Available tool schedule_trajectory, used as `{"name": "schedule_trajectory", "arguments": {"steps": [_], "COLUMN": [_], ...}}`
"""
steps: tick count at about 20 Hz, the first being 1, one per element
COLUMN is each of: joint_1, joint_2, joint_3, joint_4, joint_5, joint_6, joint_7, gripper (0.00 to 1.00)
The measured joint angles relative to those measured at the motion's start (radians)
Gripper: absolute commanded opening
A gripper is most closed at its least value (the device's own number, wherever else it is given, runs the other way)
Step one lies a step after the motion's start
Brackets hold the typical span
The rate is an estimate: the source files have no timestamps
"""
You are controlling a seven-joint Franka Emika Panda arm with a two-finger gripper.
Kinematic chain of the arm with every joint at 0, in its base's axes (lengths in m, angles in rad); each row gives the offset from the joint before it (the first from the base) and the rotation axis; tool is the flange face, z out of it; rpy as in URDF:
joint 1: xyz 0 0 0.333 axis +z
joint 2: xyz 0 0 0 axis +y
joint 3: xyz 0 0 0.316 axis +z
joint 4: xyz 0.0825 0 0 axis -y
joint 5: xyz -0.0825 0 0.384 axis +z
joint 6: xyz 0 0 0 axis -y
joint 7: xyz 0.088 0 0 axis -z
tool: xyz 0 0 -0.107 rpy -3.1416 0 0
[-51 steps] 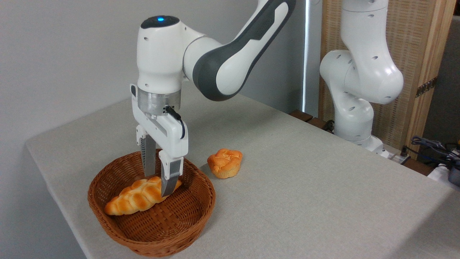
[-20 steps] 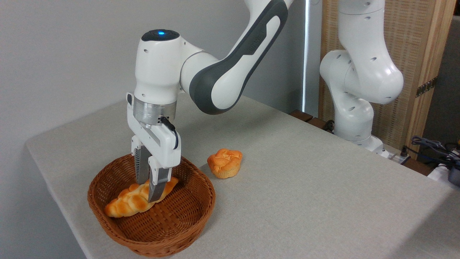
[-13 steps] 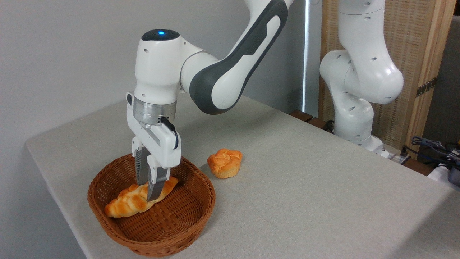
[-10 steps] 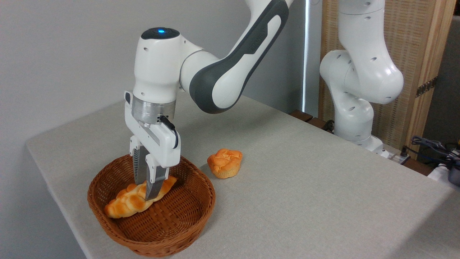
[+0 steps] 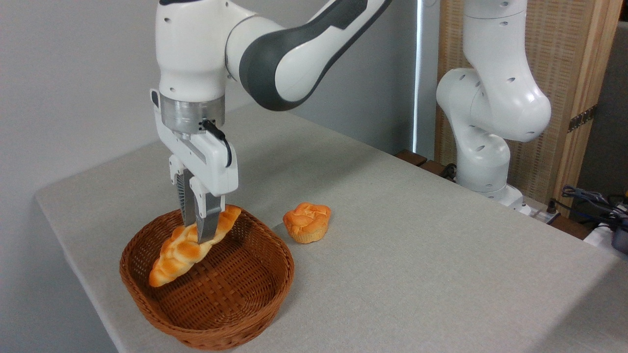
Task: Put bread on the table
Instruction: 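Lift the braided roll up out of the basket, then carry the roll past the round bun and lower it onto the table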
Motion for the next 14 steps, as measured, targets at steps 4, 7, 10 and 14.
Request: {"name": "schedule_trajectory", "arguments": {"steps": [4,7,10,14], "joint_1": [0.0,-0.001,-0.001,0.001], "joint_2": [-0.027,-0.087,-0.202,-0.391], "joint_3": [0.002,0.027,0.085,0.181], "joint_4": [0.001,-0.002,-0.051,-0.187], "joint_5": [0.0,0.0,0.0,0.0], "joint_6": [-0.042,-0.119,-0.199,-0.285], "joint_7": [0.0,0.004,0.077,0.229], "gripper": [0.44,0.44,0.44,0.44]}}
